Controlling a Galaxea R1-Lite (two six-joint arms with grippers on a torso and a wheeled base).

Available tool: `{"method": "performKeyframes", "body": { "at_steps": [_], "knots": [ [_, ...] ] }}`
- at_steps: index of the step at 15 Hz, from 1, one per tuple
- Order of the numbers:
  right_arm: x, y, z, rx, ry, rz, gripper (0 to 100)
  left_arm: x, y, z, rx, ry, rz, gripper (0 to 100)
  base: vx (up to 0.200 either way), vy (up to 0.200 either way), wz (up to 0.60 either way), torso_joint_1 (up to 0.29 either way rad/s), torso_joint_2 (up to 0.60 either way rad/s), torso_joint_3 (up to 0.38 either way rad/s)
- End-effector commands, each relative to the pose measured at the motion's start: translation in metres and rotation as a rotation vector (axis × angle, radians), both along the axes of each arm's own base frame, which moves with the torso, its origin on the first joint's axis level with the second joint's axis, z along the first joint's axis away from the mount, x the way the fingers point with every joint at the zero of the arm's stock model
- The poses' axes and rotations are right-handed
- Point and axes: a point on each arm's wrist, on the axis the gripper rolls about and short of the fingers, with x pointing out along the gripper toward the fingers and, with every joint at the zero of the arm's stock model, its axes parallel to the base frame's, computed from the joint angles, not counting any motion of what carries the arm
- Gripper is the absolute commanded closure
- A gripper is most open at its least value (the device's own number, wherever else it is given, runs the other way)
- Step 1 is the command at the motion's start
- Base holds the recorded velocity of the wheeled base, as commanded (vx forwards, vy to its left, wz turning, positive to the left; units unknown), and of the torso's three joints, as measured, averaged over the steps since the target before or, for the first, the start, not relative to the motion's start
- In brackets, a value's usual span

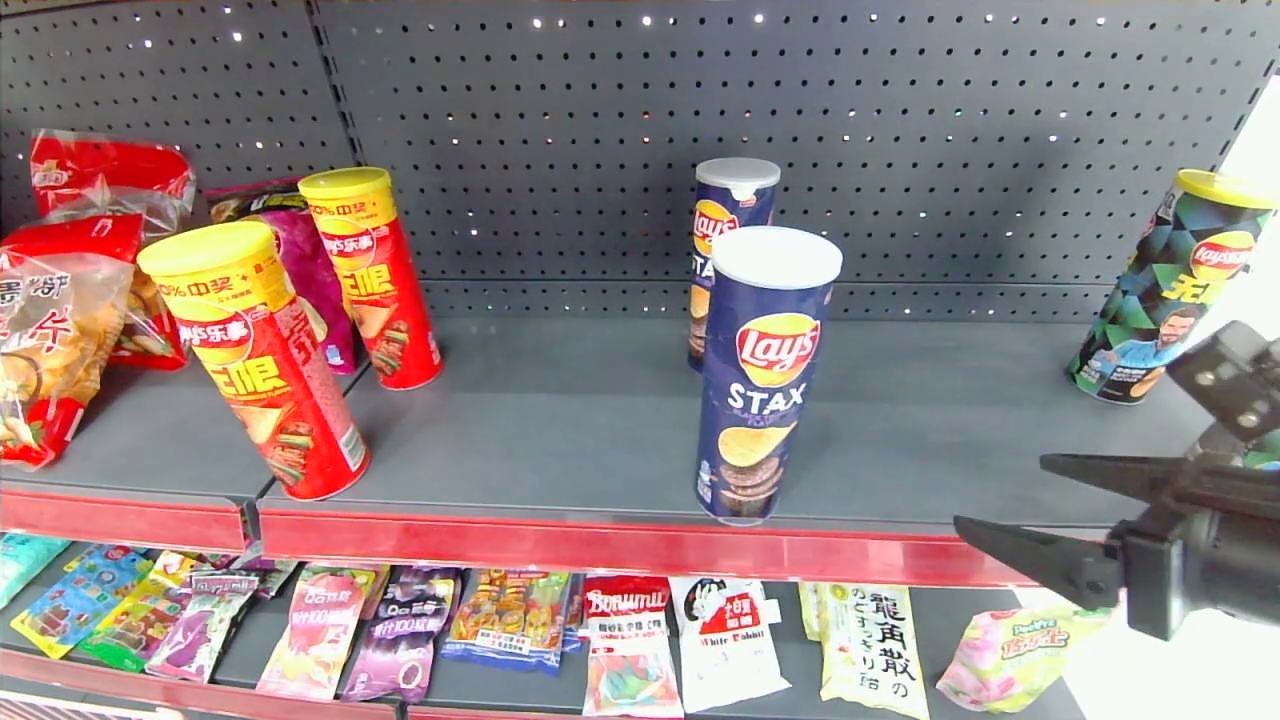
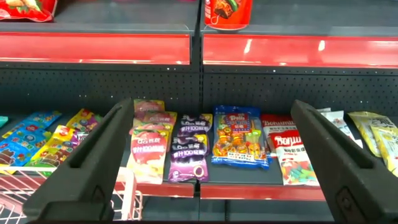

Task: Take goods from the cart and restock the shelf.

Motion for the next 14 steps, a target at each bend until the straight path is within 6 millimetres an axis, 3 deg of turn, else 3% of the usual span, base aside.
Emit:
{"method": "performKeyframes", "body": {
  "at_steps": [1,6,10,14],
  "knots": [
    [0.035,0.027,-0.018,-0.046,0.056,-0.024,0,0.000,0.000,0.000,0.000,0.000,0.000,0,0.000,0.000,0.00,0.000,0.00,0.000],
    [0.052,0.036,-0.027,-0.058,0.084,-0.077,0,0.000,0.000,0.000,0.000,0.000,0.000,0,0.000,0.000,0.00,0.000,0.00,0.000],
    [0.069,0.046,-0.022,-0.075,0.064,-0.113,0,0.000,0.000,0.000,0.000,0.000,0.000,0,0.000,0.000,0.00,0.000,0.00,0.000],
    [0.074,0.059,-0.027,-0.097,0.074,-0.090,0,0.000,0.000,0.000,0.000,0.000,0.000,0,0.000,0.000,0.00,0.000,0.00,0.000]
  ]
}}
